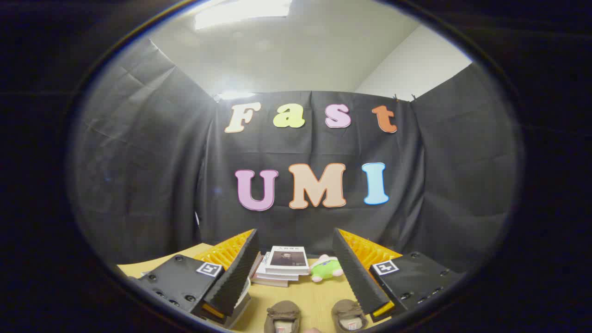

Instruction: Open the storage box then place both shoes into the box .Put the left shoe in first, then the right shoe, with the right side of both shoes facing outward in a uniform manner.

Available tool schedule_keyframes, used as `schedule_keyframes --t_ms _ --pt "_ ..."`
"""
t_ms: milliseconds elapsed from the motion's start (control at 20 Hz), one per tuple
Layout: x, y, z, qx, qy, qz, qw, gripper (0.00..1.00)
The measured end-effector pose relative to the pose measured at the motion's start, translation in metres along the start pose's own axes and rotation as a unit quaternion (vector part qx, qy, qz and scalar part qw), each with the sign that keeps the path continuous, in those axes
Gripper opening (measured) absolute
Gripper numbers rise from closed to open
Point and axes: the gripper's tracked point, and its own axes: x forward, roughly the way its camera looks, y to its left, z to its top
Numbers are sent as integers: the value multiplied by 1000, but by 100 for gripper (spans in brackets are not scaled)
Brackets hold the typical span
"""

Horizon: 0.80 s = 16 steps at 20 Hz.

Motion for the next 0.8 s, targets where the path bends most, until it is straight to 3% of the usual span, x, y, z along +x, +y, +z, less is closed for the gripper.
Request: schedule_keyframes --t_ms 800 --pt "21 -10 -5 11 -7 -8 1000 100"
